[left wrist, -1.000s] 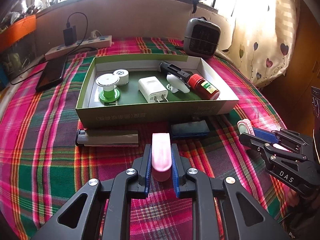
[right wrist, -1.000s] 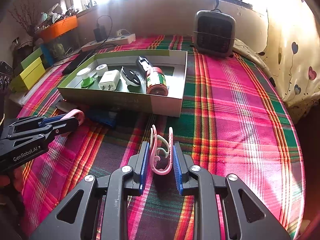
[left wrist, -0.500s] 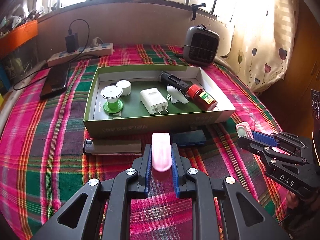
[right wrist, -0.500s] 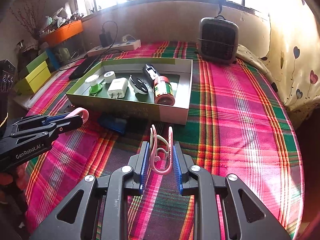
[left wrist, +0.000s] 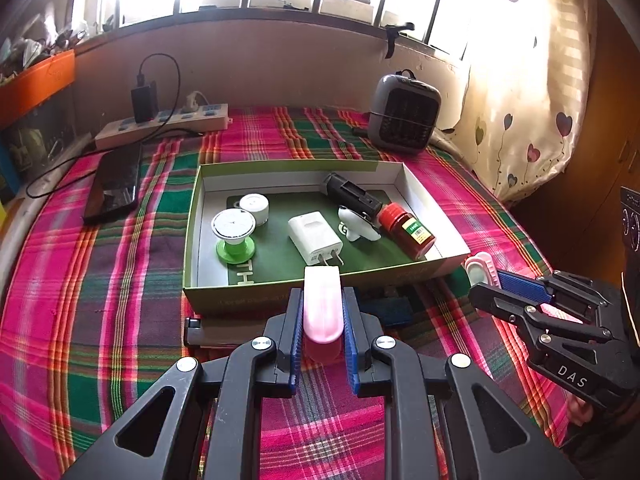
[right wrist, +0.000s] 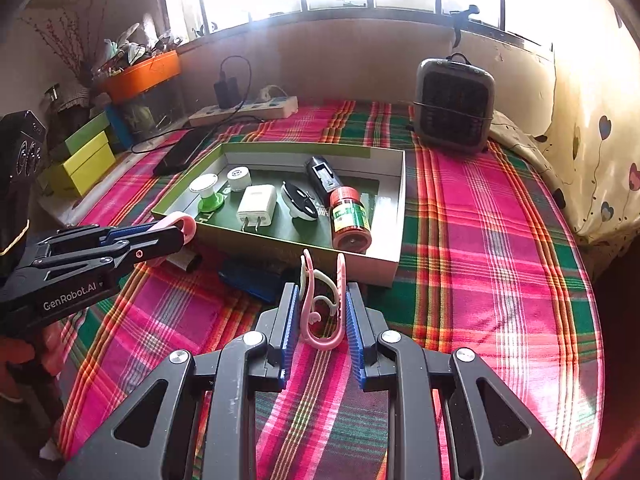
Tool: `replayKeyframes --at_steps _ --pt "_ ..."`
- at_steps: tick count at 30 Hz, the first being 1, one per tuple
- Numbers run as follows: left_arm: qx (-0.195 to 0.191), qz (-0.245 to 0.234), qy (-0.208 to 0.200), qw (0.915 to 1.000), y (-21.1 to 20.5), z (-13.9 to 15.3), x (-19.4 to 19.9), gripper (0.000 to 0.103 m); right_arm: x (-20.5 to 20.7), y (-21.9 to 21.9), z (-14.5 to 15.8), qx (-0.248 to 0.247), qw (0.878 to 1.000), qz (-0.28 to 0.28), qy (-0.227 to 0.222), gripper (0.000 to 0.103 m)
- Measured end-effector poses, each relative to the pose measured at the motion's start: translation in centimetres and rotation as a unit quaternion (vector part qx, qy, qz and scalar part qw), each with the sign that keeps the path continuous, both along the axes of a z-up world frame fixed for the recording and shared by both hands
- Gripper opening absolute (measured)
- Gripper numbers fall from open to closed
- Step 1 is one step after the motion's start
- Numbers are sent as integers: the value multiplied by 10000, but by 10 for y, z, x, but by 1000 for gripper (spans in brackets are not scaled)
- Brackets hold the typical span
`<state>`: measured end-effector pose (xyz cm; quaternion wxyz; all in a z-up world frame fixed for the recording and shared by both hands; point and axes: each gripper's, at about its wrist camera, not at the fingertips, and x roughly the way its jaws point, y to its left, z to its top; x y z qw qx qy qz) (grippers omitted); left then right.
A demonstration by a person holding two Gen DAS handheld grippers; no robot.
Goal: Organize rigid objects
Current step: 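Lift the hook with the right gripper while the left lifts the clip toward the tray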
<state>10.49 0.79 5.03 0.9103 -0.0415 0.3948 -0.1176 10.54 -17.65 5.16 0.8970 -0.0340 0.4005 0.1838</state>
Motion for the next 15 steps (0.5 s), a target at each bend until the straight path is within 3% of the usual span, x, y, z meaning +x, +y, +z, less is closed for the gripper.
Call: replayKeyframes --at_steps 15 --pt "-14 -4 -81 10000 10 9 35 17 30 21 4 216 9994 251 99 24"
